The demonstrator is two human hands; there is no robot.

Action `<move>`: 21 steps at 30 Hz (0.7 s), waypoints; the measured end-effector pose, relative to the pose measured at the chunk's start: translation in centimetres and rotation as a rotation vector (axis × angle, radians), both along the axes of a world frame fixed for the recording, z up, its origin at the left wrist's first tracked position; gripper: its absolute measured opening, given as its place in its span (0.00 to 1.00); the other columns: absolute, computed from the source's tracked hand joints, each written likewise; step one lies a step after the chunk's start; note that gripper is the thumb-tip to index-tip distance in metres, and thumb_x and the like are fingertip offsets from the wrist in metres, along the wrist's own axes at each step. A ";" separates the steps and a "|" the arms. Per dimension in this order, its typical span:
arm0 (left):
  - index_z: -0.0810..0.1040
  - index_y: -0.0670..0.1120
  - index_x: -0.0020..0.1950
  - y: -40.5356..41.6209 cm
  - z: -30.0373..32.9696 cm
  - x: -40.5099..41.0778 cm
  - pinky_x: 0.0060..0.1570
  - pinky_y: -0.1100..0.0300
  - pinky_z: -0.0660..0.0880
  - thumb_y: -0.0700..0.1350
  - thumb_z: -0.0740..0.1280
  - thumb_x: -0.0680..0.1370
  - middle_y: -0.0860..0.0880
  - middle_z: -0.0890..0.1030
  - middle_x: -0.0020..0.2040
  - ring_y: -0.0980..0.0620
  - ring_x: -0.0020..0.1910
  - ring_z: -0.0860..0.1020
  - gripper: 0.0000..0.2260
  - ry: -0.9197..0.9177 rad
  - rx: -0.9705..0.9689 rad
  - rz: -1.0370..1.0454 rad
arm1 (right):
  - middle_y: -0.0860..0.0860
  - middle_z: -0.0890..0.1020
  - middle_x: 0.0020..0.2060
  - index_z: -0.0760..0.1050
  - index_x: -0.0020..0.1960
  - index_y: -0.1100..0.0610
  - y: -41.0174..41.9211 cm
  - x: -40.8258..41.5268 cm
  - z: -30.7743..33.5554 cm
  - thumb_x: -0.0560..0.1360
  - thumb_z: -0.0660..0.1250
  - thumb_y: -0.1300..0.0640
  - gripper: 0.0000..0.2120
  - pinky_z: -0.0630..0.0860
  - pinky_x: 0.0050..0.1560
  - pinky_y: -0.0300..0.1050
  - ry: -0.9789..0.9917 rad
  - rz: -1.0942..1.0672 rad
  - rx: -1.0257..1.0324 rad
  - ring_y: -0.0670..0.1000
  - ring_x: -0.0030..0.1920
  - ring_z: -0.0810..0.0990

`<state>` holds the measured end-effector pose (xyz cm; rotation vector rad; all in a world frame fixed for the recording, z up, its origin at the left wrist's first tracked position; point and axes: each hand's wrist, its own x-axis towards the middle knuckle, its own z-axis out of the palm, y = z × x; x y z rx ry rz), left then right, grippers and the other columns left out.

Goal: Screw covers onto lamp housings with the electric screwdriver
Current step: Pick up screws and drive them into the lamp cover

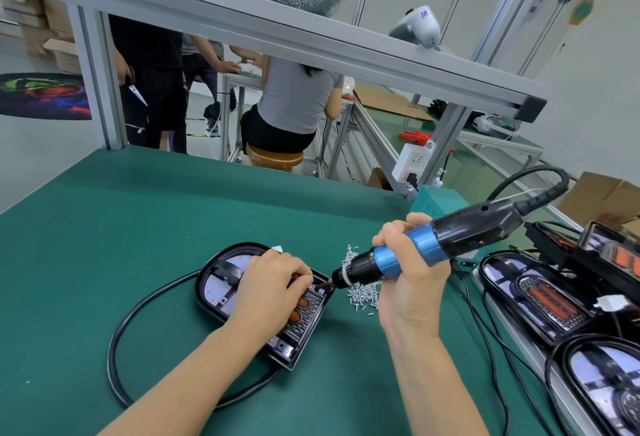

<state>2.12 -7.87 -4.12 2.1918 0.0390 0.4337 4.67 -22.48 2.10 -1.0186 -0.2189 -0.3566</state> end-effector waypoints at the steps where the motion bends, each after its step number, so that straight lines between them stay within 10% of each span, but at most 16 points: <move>1: 0.81 0.46 0.40 0.0 -0.1 0.0 0.44 0.45 0.78 0.41 0.68 0.76 0.58 0.73 0.38 0.47 0.39 0.79 0.05 0.001 -0.004 -0.002 | 0.50 0.76 0.31 0.72 0.47 0.54 -0.1 -0.1 0.0 0.66 0.70 0.66 0.14 0.76 0.40 0.40 0.002 -0.013 0.006 0.51 0.34 0.75; 10: 0.81 0.48 0.40 0.8 0.6 0.0 0.44 0.50 0.78 0.41 0.68 0.76 0.57 0.74 0.39 0.50 0.40 0.79 0.06 -0.034 0.006 0.015 | 0.44 0.78 0.31 0.70 0.55 0.52 -2.5 -1.4 0.6 0.75 0.67 0.67 0.15 0.76 0.45 0.41 0.025 -0.179 0.218 0.47 0.33 0.76; 21: 0.81 0.50 0.48 -3.7 3.8 5.7 0.50 0.57 0.61 0.45 0.60 0.79 0.53 0.83 0.47 0.50 0.50 0.75 0.10 -0.006 0.742 -0.109 | 0.46 0.77 0.29 0.73 0.49 0.50 -6.1 -3.3 -0.3 0.76 0.63 0.70 0.14 0.78 0.39 0.39 0.070 -0.273 0.291 0.46 0.30 0.76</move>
